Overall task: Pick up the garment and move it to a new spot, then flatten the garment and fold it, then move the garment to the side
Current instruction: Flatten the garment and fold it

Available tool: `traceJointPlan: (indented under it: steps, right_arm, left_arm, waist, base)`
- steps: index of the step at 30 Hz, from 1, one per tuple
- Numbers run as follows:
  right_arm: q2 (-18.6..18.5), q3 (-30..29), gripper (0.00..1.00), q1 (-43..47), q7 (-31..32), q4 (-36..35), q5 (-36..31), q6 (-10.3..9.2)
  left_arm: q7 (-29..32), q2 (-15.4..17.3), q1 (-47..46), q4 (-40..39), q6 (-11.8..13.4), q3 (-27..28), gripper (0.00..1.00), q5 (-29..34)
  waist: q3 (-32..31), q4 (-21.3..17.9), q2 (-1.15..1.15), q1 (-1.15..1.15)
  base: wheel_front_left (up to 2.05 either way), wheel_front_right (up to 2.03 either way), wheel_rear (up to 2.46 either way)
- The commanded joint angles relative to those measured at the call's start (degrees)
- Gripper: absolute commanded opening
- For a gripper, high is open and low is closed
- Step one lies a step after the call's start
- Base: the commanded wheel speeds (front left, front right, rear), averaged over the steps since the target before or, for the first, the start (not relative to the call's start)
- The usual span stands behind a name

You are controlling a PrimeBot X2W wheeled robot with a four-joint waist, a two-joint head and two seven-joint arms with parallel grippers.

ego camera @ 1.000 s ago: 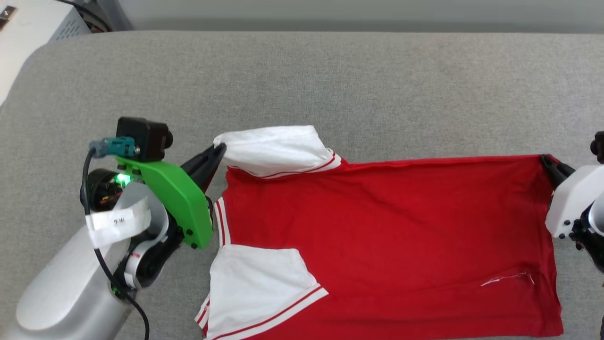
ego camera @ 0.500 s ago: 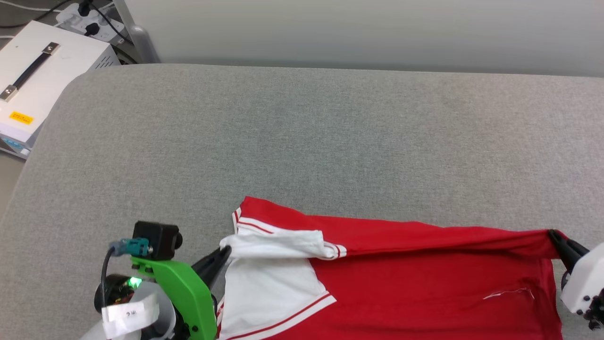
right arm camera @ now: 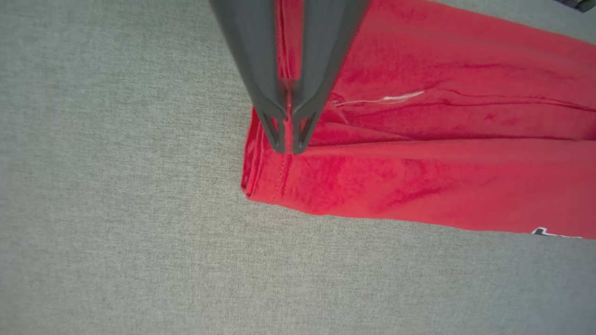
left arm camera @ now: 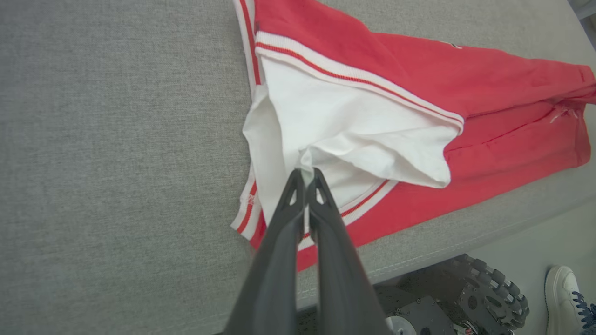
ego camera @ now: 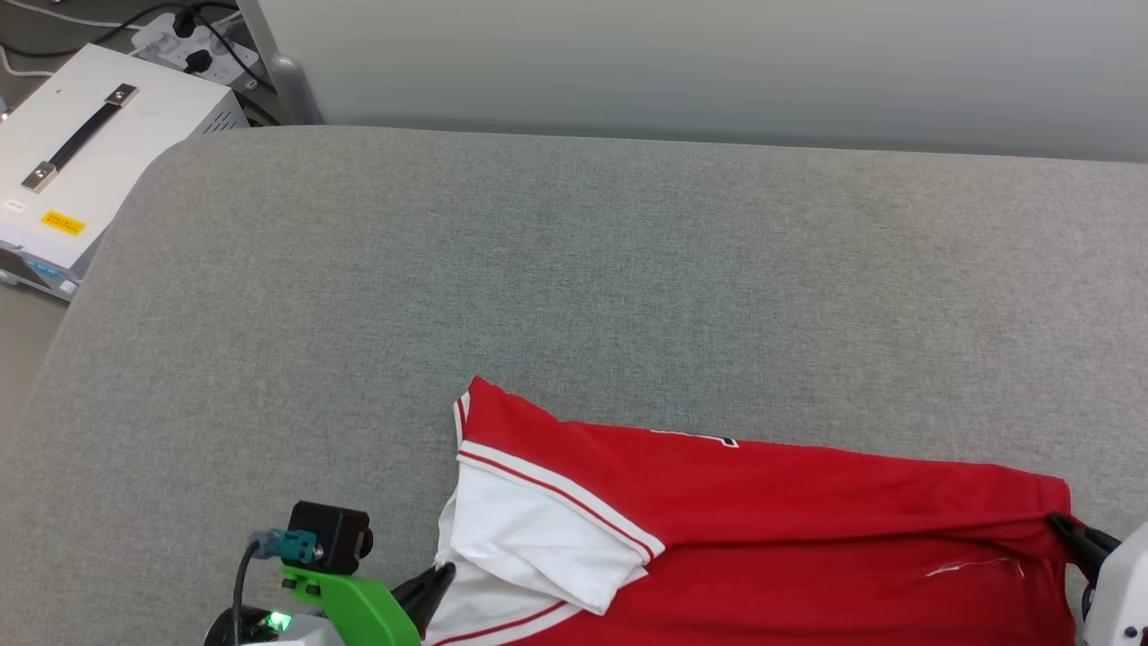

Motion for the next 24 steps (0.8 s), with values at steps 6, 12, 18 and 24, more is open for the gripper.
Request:
traceJointPlan:
  steps: [6, 12, 18, 24]
  right_arm:
    - [-1.6, 2.0, 0.00, 2.0, 0.7, 0.5, -0.6, -0.03]
    - [-1.4, 2.6, 1.00, 2.0, 0.7, 1.2, 0.3, -0.03]
    - [-0.8, 1.5, 1.00, 1.7, 2.8, -1.6, 2.0, -0.03]
    - [2.1, -3.8, 1.00, 1.0, 8.3, -7.2, 2.3, -0.03]
  left_arm:
    - [-0.2, -1.2, 1.0, 3.5, -1.6, -0.8, 0.00, -0.7]
    - [-1.0, -1.7, 1.1, 5.9, -2.2, -1.3, 1.00, -0.4]
    - [-3.3, -1.1, 1.4, 5.7, -1.3, -0.1, 1.00, 0.5]
    - [-8.7, -1.4, 0.6, 1.1, 2.8, 4.2, 1.00, 2.1]
  waist:
    - [-0.1, 0.1, 0.68, 0.00]
    - [-0.7, -0.4, 0.68, 0.00]
    - [-2.4, -0.8, 0.68, 0.00]
    - [-3.7, -0.8, 0.68, 0.00]
  base:
    - [0.00, 0.00, 0.00]
    - [0.00, 0.00, 0.00]
    - [0.00, 0.00, 0.00]
    - [0.00, 0.00, 0.00]
